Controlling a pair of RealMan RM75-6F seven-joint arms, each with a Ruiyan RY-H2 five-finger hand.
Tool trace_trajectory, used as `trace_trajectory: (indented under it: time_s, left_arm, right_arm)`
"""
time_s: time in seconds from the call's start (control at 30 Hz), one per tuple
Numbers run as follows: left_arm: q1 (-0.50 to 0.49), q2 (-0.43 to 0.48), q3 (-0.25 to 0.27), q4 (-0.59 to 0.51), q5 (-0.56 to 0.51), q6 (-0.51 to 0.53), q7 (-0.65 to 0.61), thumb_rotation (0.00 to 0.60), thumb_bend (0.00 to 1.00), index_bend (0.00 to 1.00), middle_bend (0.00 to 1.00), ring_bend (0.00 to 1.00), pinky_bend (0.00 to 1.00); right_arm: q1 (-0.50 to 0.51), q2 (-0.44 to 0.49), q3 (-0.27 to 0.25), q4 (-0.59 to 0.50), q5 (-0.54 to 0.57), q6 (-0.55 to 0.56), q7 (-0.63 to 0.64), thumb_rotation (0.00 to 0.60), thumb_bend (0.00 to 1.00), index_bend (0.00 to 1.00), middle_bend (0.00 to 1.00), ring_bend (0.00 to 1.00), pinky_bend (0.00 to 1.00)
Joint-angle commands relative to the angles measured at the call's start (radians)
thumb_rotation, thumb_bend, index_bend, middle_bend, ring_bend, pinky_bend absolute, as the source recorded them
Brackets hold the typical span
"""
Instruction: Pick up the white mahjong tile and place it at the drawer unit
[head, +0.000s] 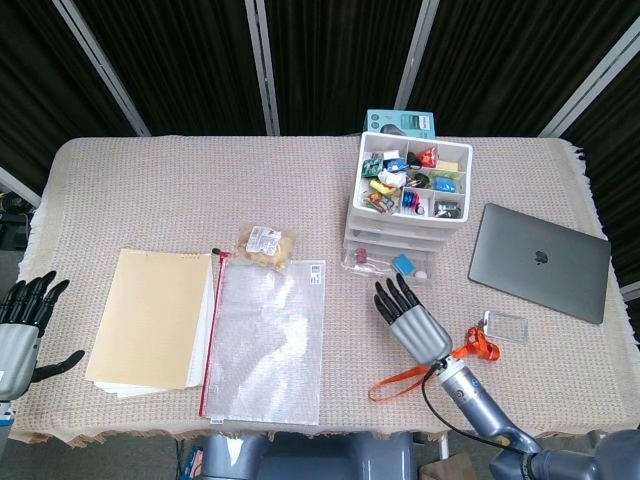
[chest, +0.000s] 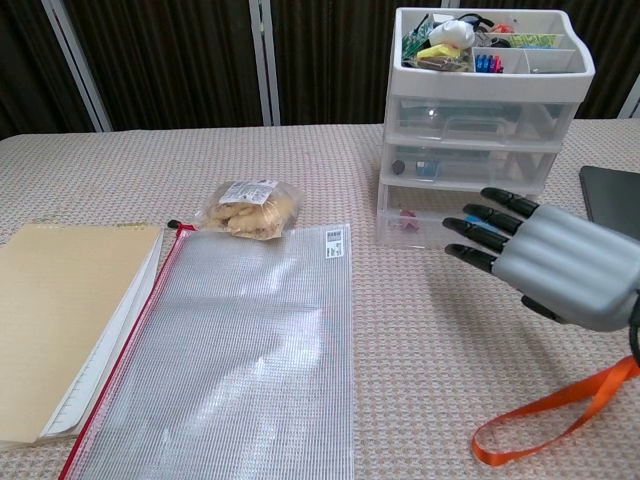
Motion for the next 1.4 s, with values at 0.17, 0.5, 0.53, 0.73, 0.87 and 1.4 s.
trace_trajectory:
  time_s: [0.17, 0.5, 0.53, 0.73, 0.87, 1.4]
  left_arm:
    - [-0.002, 0.002, -0.001, 0.0, -0.002, -0.004, -0.007, 0.6, 0.16, 0.08, 0.0, 0.0, 0.0]
    - [-0.003, 0.004, -0.001, -0.005, -0.008, -0.009, -0.01, 0.6, 0.16, 0.08, 0.0, 0.0, 0.0]
    - [-0.003, 0.004, -0.001, -0.005, -0.008, -0.009, -0.01, 0.6, 0.16, 0.08, 0.0, 0.0, 0.0]
    - [-0.003, 0.006, -0.002, -0.007, -0.013, -0.011, -0.014, 0.6, 0.16, 0.08, 0.0, 0.0, 0.0]
    - [-0.004, 0.007, -0.003, -0.008, -0.014, -0.013, -0.015, 0.6, 0.16, 0.08, 0.0, 0.0, 0.0]
    - [-0.005, 0.01, -0.004, -0.012, -0.018, -0.017, -0.019, 0.6, 0.15, 0.08, 0.0, 0.0, 0.0]
  right_arm:
    - [0.019, -0.039, 0.027, 0.055, -0.011, -0.047, -0.079, 0.6, 0.3, 0.18, 0.04, 0.0, 0.0]
    - [0.037, -0.065, 0.078, 0.096, 0.014, -0.094, -0.14, 0.6, 0.31, 0.23, 0.08, 0.0, 0.0]
    - [0.04, -0.068, 0.081, 0.104, 0.016, -0.101, -0.145, 0.6, 0.3, 0.23, 0.09, 0.0, 0.0]
    - [0.049, -0.093, 0.104, 0.15, 0.034, -0.126, -0.178, 0.6, 0.31, 0.25, 0.1, 0.0, 0.0]
    - [0.056, -0.103, 0.113, 0.176, 0.042, -0.14, -0.187, 0.6, 0.31, 0.25, 0.11, 0.0, 0.0]
    - [0.049, -0.146, 0.209, 0.253, 0.169, -0.152, -0.257, 0.6, 0.31, 0.26, 0.12, 0.0, 0.0]
